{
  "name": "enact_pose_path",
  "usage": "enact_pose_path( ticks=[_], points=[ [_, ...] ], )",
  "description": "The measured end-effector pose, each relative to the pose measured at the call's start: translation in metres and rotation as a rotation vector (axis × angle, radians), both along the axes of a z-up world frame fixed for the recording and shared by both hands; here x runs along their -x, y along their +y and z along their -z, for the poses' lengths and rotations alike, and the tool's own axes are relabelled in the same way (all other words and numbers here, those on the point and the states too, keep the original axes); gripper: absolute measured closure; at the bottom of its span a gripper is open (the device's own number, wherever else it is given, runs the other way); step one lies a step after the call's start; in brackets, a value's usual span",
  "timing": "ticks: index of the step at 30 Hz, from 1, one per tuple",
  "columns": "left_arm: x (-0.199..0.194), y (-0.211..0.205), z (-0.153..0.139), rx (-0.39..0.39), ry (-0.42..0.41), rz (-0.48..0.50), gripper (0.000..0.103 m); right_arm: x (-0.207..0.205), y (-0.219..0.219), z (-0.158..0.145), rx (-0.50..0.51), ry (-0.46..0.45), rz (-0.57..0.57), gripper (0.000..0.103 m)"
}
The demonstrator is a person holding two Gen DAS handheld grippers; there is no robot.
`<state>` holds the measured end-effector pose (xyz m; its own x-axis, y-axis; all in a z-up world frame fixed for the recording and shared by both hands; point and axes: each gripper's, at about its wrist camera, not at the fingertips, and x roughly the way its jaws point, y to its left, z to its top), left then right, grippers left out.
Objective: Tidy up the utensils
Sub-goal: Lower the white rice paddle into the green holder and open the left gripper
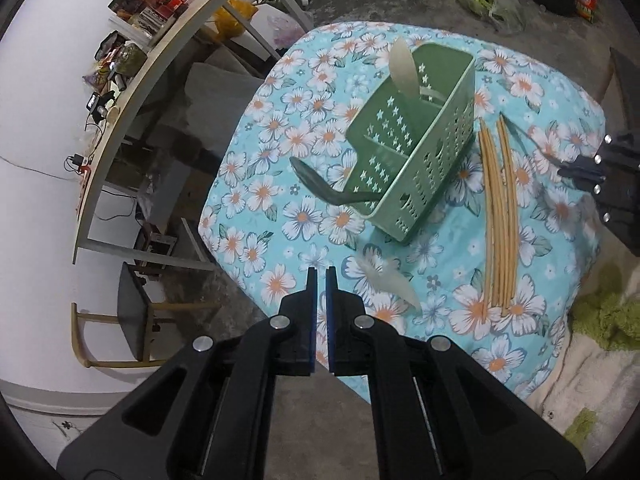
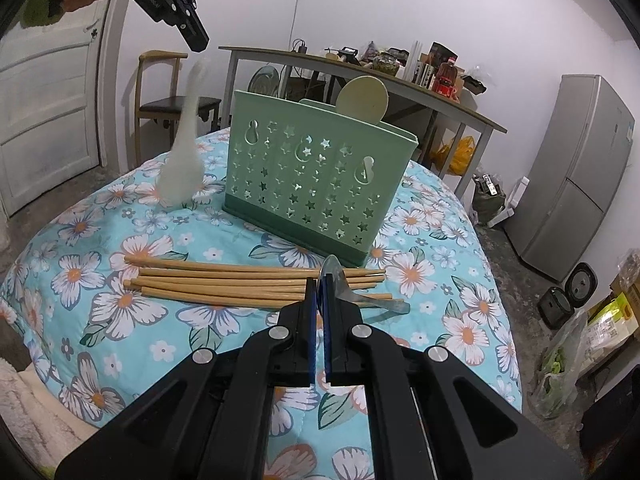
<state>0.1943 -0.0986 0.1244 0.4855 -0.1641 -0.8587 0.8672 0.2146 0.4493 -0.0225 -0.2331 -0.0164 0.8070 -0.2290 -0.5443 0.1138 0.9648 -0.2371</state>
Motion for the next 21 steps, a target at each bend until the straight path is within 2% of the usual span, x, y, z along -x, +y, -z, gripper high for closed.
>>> enact_pose_path(
  ticks=[4,8,11,13,14,16,18,20,21],
  points=[
    [-0.003,0.003,-0.006,0.066,0.029,-0.024,0.099,0.0,0.0,0.0,-0.004,-0.001,-0.001,0.1],
    [-0.003,0.018,-0.009,0.19,0.076,-0.055,0.099,0.0,-0.003,-0.001,-0.025,-0.001,0.0,0.1],
    [-0.004,0.034,0.0,0.296,0.149,-0.122,0.096,0.0,-0.005,-0.003,-0.043,-0.004,0.003,0.1],
    [-0.007,0.047,0.014,0.388,0.249,-0.186,0.088,0.0,-0.007,-0.004,-0.055,-0.005,0.005,0.1],
    [-0.009,0.054,0.024,0.433,0.316,-0.23,0.085,0.0,-0.008,-0.005,-0.061,-0.006,0.007,0.1],
    [-0.011,0.068,0.049,0.529,0.462,-0.324,0.073,0.0,-0.009,-0.005,-0.067,-0.005,0.009,0.1],
    [-0.014,0.082,0.083,0.64,0.618,-0.439,0.068,0.0,-0.009,-0.005,-0.07,-0.004,0.011,0.1],
    [-0.014,0.089,0.111,0.703,0.732,-0.526,0.066,0.0,-0.008,-0.005,-0.071,0.002,0.009,0.099],
    [-0.013,0.093,0.131,0.747,0.82,-0.583,0.066,0.0,-0.008,-0.004,-0.07,0.003,0.008,0.099]
  ],
)
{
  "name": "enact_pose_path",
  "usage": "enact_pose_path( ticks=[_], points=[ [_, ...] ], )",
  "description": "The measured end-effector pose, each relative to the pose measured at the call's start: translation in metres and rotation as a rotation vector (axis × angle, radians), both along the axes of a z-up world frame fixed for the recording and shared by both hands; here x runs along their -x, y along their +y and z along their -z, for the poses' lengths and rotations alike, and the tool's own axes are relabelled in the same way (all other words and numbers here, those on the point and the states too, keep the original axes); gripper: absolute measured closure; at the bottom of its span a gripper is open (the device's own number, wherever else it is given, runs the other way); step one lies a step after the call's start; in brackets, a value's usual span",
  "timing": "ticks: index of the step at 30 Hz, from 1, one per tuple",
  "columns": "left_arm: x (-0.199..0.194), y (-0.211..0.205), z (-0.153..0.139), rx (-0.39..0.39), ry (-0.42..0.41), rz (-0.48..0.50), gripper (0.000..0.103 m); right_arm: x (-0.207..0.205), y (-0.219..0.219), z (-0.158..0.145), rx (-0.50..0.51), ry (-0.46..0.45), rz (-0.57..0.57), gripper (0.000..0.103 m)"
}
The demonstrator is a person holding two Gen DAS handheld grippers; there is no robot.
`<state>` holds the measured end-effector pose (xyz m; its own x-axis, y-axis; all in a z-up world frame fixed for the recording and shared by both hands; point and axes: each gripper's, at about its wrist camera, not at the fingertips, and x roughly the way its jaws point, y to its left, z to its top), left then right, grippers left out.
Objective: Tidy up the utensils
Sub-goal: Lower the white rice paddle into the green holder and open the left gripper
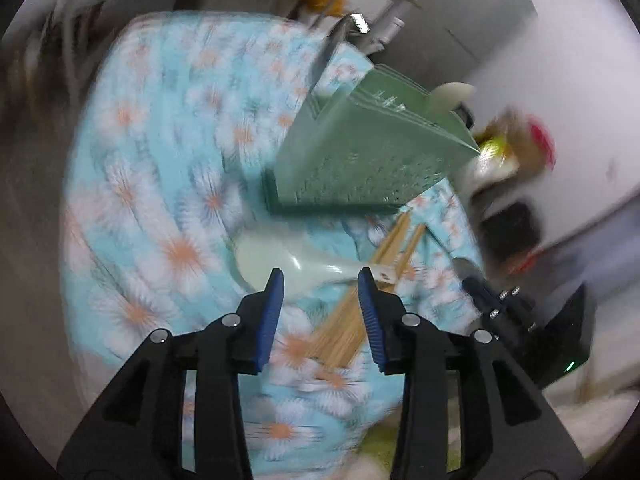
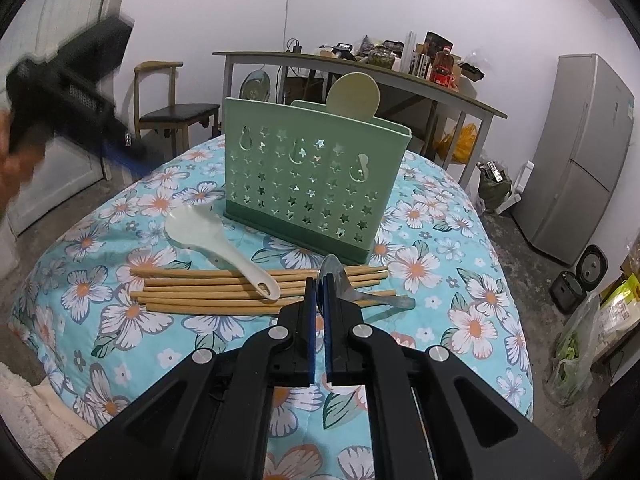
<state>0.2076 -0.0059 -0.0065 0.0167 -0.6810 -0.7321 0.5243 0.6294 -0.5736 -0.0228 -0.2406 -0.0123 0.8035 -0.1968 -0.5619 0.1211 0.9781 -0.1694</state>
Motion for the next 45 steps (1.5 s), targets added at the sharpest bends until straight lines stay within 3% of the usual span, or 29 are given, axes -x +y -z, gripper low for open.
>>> enact_pose_path(
  ticks=[2,6,14,23,30,33,37,41,45],
  points=[
    [0.001,0.006,0.029,0.068,0.127,-0.08,0.066,0.0,0.0,0.0,0.002,0.001,0.001,0.099],
    [0.002,0.013,0.065,0.196,0.273,-0.228,0.062,0.0,0.001,0.0,-0.003,0.004,0.002,0.099],
    [0.002,0.018,0.097,0.297,0.376,-0.439,0.059,0.0,0.0,0.0,-0.003,0.004,0.003,0.099],
    [0.012,0.039,0.095,0.286,0.376,-0.495,0.057,-0.001,-0.001,0.0,-0.006,0.006,-0.001,0.099],
    [-0.011,0.018,0.096,0.309,0.315,-0.477,0.057,0.0,-0.002,0.001,-0.03,0.003,0.008,0.099],
    [-0.013,0.006,0.092,0.271,0.256,-0.481,0.065,0.0,-0.004,0.001,-0.038,-0.002,0.012,0.099],
    [-0.008,-0.003,0.087,0.16,0.154,-0.465,0.096,0.001,-0.007,0.0,-0.044,-0.012,0.02,0.099],
    [0.002,-0.002,0.077,0.13,0.056,-0.441,0.096,0.005,-0.016,-0.008,-0.057,-0.042,0.031,0.1],
    [0.016,-0.001,0.043,0.141,-0.102,-0.388,0.098,0.01,-0.043,-0.021,-0.181,-0.078,0.046,0.1]
  ],
)
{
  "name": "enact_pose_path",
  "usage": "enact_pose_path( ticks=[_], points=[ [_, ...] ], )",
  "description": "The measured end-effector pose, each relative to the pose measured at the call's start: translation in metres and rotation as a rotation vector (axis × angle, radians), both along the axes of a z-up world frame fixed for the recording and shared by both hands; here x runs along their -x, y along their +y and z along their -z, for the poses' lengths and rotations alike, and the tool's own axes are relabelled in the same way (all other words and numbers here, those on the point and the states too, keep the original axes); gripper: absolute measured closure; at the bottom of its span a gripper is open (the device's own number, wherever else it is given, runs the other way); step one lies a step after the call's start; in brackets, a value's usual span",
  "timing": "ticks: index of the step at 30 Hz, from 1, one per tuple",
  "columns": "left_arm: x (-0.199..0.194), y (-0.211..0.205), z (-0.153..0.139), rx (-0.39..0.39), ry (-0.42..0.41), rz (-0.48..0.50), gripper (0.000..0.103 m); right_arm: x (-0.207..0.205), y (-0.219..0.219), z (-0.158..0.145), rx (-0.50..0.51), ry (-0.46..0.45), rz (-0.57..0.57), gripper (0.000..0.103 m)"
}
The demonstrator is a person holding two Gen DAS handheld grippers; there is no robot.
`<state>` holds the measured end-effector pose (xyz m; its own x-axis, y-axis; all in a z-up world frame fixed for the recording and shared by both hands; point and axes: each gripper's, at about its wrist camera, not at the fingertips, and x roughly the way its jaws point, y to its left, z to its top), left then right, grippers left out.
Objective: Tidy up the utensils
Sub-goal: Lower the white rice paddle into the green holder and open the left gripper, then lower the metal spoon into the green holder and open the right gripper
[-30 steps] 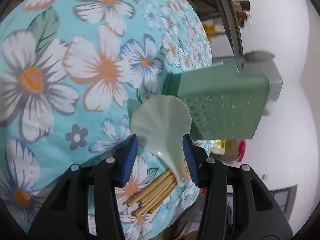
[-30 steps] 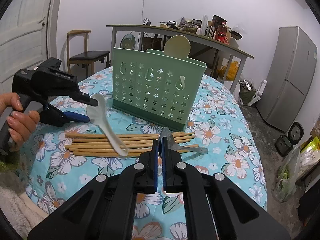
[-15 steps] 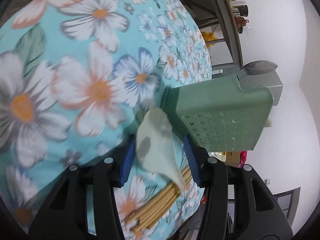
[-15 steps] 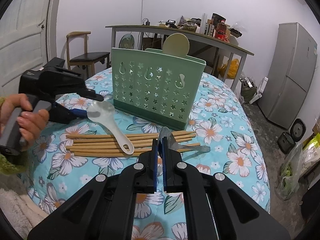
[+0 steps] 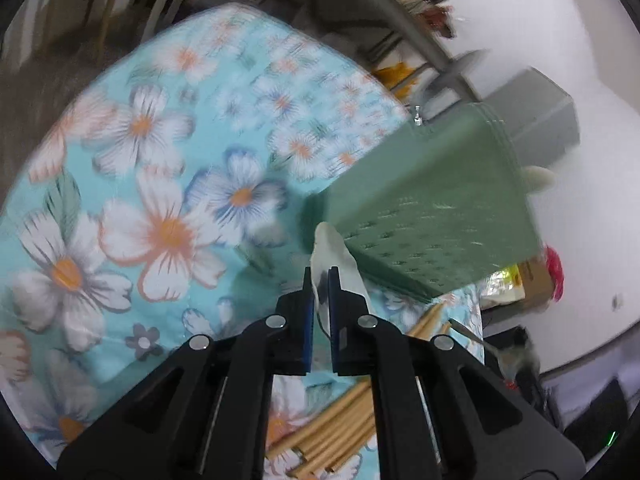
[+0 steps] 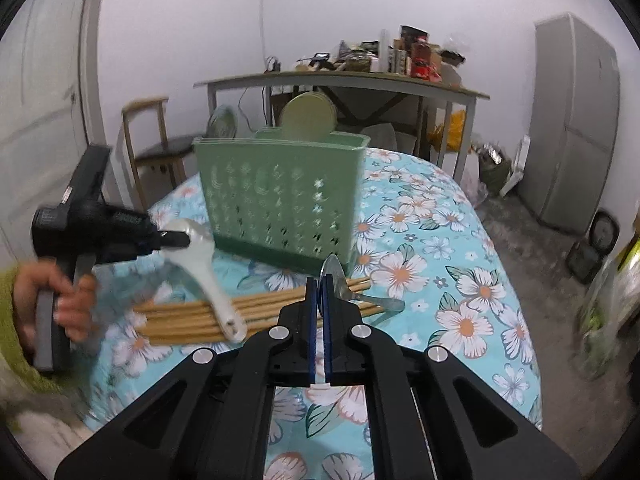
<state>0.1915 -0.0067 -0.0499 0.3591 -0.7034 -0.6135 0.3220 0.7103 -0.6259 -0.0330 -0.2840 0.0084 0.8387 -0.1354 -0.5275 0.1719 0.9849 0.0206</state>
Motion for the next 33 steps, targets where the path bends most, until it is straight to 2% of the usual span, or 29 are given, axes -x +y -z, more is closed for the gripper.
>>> enact_pose_path(
  ticks=[4,8,16,22,24,27,33],
  points=[
    [0.021,0.006,-0.039,-0.031,-0.17,0.037,0.1,0.007,-0.029,-0.01,-0.14,-0.035,0.01,0.101],
    [0.045,0.013,-0.082,-0.054,-0.345,0.055,0.1,0.012,-0.043,-0.017,-0.204,-0.06,0.017,0.101],
    [0.071,0.018,-0.172,-0.001,-0.614,0.075,0.1,0.019,-0.045,-0.036,-0.207,-0.108,0.004,0.101],
    [0.076,0.015,-0.232,0.014,-0.816,0.037,0.1,0.027,-0.049,-0.062,-0.192,-0.165,-0.007,0.101],
    [0.076,0.008,-0.244,0.006,-0.872,0.029,0.1,0.029,-0.05,-0.072,-0.184,-0.185,-0.013,0.101],
    [0.067,-0.01,-0.25,-0.03,-0.91,0.035,0.1,0.029,-0.051,-0.083,-0.167,-0.209,-0.017,0.101],
    [0.04,-0.046,-0.228,-0.141,-0.926,0.048,0.1,0.026,-0.056,-0.109,-0.143,-0.258,-0.033,0.101]
  ],
)
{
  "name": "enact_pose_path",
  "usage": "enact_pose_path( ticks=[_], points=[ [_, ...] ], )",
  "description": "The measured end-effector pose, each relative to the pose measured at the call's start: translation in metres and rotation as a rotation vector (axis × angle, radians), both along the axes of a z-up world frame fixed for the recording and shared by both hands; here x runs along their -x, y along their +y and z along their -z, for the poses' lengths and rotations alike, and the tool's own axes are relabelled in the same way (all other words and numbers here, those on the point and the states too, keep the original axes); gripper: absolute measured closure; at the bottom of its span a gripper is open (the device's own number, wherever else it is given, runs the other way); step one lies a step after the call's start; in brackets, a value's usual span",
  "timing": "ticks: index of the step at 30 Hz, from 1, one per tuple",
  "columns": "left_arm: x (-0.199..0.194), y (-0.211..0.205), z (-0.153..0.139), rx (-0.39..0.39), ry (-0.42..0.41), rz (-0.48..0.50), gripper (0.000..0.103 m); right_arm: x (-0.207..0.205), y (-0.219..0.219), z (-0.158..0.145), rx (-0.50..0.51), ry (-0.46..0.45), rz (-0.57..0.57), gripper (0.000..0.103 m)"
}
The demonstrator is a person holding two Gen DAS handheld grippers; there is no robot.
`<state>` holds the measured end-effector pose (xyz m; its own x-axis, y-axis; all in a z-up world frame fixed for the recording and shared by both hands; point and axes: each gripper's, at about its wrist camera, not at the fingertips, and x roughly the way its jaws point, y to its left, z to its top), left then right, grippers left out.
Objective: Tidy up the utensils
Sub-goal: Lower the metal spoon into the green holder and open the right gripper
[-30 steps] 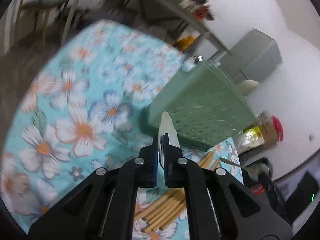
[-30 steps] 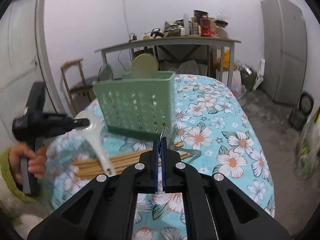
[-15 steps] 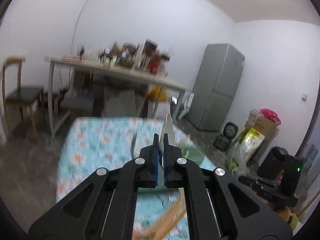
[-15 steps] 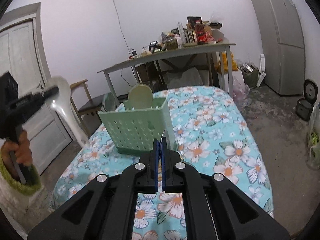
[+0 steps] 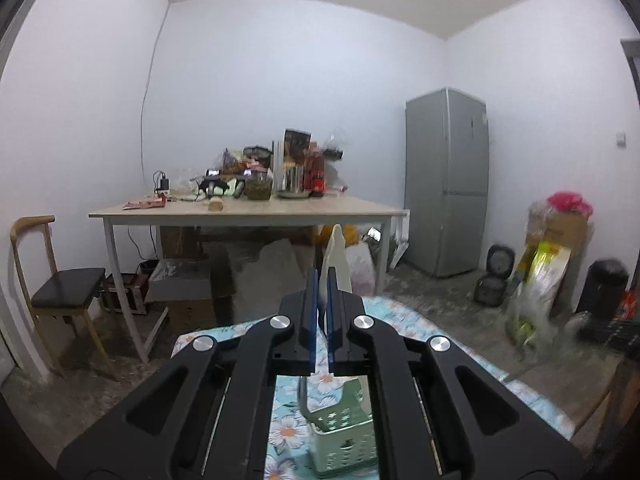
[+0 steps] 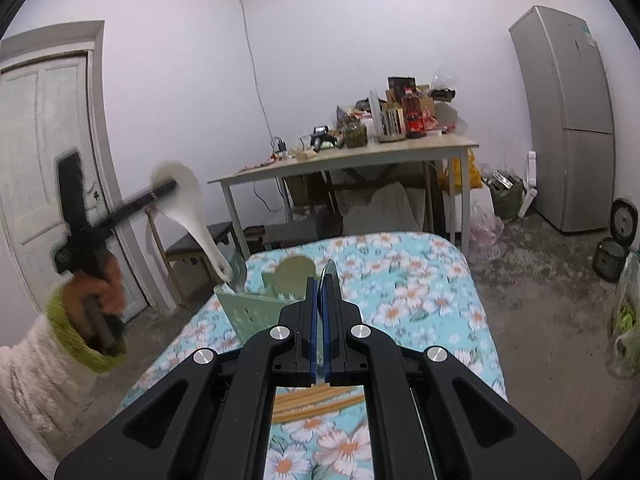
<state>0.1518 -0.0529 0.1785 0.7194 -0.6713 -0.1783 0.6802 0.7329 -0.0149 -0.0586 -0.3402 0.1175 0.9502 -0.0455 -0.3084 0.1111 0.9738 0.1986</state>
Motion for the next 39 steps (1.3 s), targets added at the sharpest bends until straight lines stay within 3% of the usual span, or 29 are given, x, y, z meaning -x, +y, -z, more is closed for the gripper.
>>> enact_pose_path(
  ticks=[10,20,24,39],
  points=[
    [-0.029,-0.031,0.051,-0.097,0.016,-0.025,0.1,-0.023,-0.005,-0.029,-0.009,-0.063,-0.049,0.101],
    [-0.053,-0.022,0.081,-0.049,0.153,-0.007,0.099,-0.054,-0.011,-0.039,-0.125,-0.097,-0.147,0.101],
    [-0.055,-0.015,0.086,-0.031,0.173,-0.019,0.071,-0.067,-0.014,-0.032,-0.168,-0.083,-0.168,0.101],
    [-0.032,0.024,0.092,0.027,0.22,-0.041,0.063,-0.102,-0.021,-0.016,-0.228,-0.058,-0.18,0.101]
  ],
)
